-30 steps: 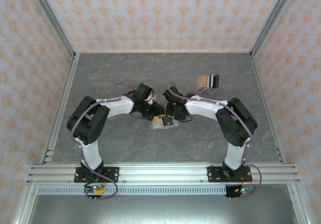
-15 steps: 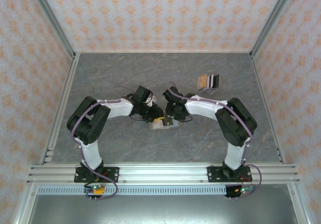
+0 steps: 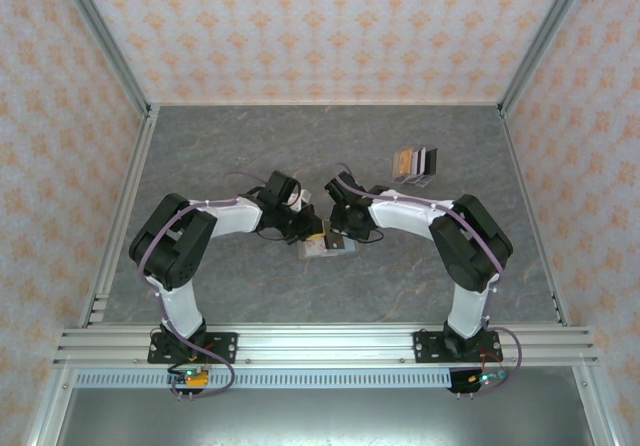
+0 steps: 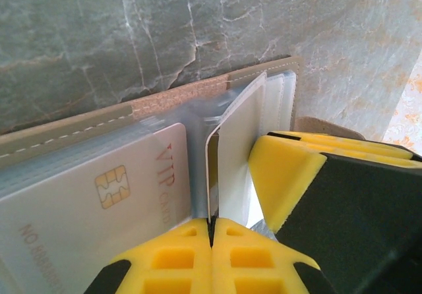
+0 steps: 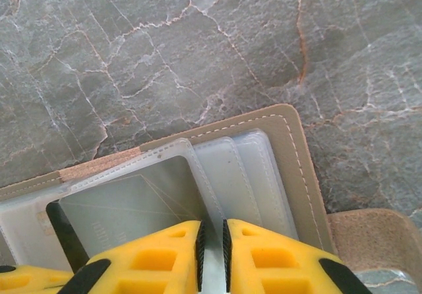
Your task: Take the credit cards out of the card holder
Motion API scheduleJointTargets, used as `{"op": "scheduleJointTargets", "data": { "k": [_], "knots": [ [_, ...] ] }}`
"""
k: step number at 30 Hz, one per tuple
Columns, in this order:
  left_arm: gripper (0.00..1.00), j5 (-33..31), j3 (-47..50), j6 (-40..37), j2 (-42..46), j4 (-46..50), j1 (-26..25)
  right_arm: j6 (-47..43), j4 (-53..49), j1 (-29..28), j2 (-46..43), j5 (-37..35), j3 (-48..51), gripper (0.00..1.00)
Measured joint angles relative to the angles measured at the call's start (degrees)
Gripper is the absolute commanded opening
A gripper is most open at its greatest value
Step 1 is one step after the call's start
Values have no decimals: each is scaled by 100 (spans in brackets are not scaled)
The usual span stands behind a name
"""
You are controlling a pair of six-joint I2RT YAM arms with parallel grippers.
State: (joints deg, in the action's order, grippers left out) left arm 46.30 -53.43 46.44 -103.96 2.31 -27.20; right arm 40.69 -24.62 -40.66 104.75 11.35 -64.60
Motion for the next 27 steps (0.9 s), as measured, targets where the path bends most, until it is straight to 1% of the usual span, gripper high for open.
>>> {"op": "scheduleJointTargets", "data": {
  "k": [7,13,20,24,27],
  "knots": [
    [0,-11,57,-177,111,210,131,72,2,0,0,-63,15,17],
    [0,-101,111,-424,492,575,223,131,31,0,-2,-81,35,17],
    [0,-350,133,-590,844,999,326,127,44,11,-28,-83,35,18],
    [0,-621,131,-680,1141,1338,415,92,48,59,-125,-98,48,24],
    [0,-804,96,-756,1419,1609,444,15,81,74,-367,-111,79,34]
  ]
}}
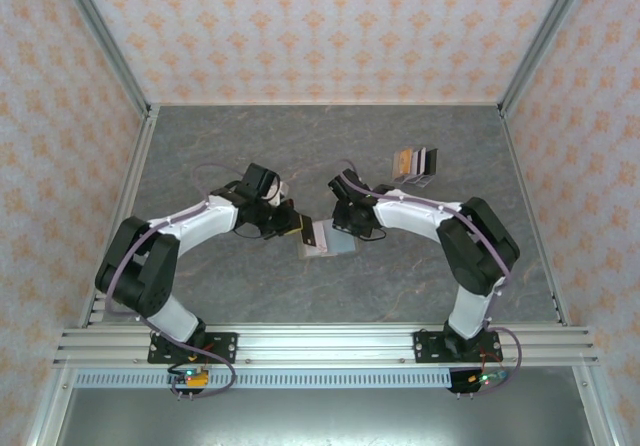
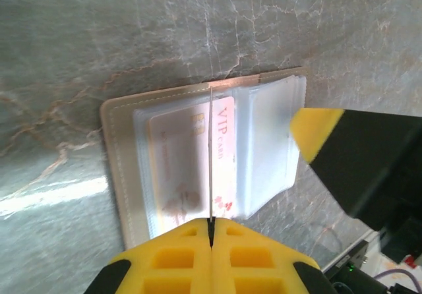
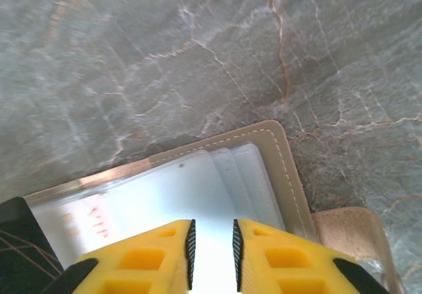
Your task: Take the credit cards out of the card holder
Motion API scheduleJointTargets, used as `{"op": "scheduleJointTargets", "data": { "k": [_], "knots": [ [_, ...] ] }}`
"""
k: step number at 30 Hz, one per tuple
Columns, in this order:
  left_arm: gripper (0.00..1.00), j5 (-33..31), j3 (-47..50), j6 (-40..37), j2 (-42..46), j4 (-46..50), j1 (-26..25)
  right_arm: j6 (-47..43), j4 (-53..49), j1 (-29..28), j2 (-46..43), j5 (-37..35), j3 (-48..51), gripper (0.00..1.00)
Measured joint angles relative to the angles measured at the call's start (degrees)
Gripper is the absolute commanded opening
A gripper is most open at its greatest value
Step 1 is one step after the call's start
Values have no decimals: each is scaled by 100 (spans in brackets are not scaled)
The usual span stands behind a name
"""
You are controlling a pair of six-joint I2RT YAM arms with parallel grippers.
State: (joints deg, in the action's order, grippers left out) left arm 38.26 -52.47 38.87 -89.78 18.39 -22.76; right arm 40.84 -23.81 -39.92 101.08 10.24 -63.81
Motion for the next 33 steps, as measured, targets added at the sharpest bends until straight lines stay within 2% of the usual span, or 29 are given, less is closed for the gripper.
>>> {"op": "scheduleJointTargets", "data": {
  "k": [2,7,14,21,24,29,33],
  "knots": [
    [0,-79,-85,-13,175,151,0,-55,81,13,-267,7,26,45],
    [0,-105,-586,-44,376,251,0,-214,557,258,-933,315,103,62],
    [0,337,-1191,127,380,-308,28,-9,2070,1360,-1543,1792,863,85],
    [0,1054,-1460,697,170,-1110,66,610,3421,1912,-1530,3346,1099,87],
    [0,1368,-1622,953,-15,-1377,66,793,3860,2041,-1510,3858,1099,84],
    [0,1690,-1694,1250,-136,-1580,70,1003,4212,2140,-1449,4428,1058,71],
    [0,1733,-1692,1390,-136,-1635,70,1152,4374,2140,-1429,4592,1058,59]
  ]
}}
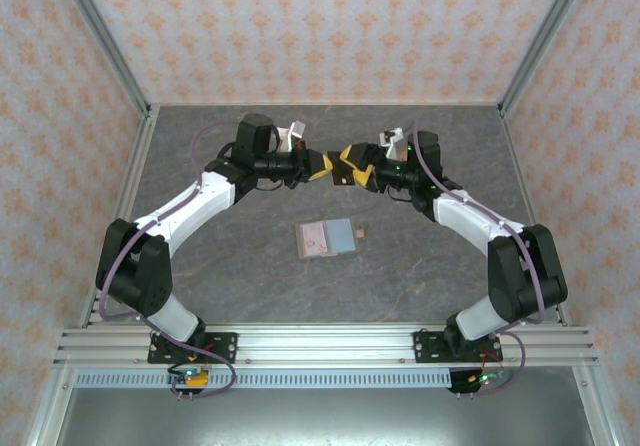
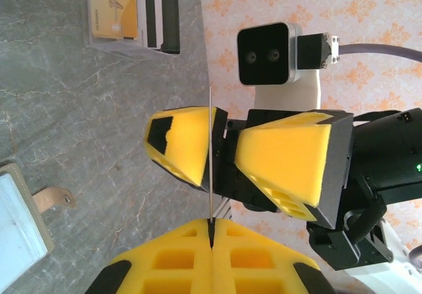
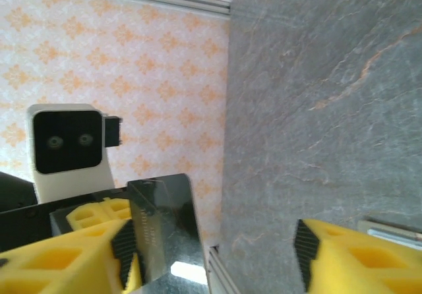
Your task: Take the credit cards out of the card holder
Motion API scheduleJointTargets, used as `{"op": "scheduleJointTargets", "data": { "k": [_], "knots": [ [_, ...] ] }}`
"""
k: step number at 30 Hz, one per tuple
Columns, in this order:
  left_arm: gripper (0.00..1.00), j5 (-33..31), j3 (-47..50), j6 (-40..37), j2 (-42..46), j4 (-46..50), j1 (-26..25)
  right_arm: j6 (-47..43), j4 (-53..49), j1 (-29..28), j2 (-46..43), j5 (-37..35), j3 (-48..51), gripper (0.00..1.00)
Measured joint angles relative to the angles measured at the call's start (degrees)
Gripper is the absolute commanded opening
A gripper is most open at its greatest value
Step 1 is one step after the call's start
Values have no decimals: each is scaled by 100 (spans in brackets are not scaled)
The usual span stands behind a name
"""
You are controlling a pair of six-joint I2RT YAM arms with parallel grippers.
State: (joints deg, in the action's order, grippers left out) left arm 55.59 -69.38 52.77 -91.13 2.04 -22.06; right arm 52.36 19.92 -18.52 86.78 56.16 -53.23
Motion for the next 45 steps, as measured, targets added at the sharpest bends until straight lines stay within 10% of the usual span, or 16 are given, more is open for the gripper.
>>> {"op": "scheduleJointTargets", "data": {
  "k": [14,19,36,45],
  "knots": [
    [0,-4,153,332,9,-61,0,396,535,35,-83,81,282,16],
    [37,-55,157,238,101,142,0,173,302,31,-398,-26,289,0],
    [99,-3554,-212,-1853,968,3445,144,-2909,-4205,839,-684,-4081,-1541,0],
    [100,-4583,-227,-2614,1285,4017,144,-3803,-4693,1770,573,-4614,-2594,0]
  ]
}}
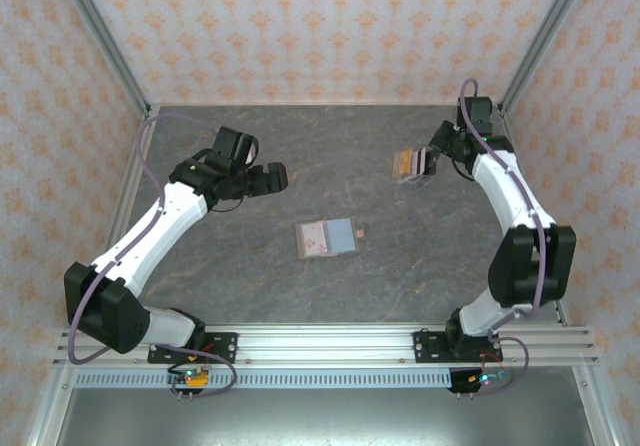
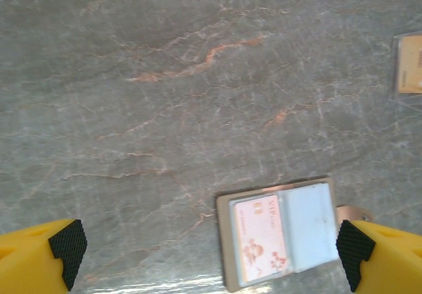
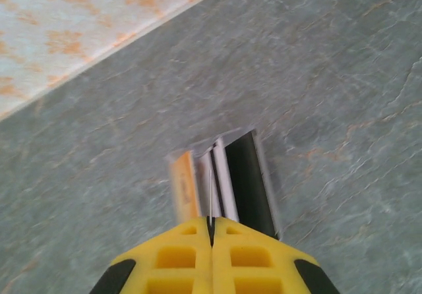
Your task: Take the credit cards out of the card holder
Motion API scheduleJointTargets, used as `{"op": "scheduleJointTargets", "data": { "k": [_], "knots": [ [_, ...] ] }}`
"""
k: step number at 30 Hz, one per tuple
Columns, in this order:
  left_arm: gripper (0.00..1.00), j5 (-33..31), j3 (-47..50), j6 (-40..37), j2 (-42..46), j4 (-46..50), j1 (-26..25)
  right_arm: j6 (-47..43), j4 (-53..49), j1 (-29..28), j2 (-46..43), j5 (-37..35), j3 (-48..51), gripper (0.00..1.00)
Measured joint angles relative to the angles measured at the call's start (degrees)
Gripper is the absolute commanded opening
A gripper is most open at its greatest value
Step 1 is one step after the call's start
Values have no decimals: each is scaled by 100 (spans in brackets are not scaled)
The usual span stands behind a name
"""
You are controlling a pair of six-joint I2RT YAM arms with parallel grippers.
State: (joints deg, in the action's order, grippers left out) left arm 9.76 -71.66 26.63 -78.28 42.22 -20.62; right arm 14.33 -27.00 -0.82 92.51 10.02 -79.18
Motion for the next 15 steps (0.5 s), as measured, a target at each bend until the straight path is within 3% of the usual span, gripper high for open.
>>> {"op": "scheduleJointTargets", "data": {
  "k": [6,15],
  "knots": [
    [100,-173,-31,-234,13,195,0,-544,-413,133,1091,160,-925,0],
    [100,-234,-31,-280,15,219,0,-1005,-1016,140,1773,376,-1725,0]
  ]
}}
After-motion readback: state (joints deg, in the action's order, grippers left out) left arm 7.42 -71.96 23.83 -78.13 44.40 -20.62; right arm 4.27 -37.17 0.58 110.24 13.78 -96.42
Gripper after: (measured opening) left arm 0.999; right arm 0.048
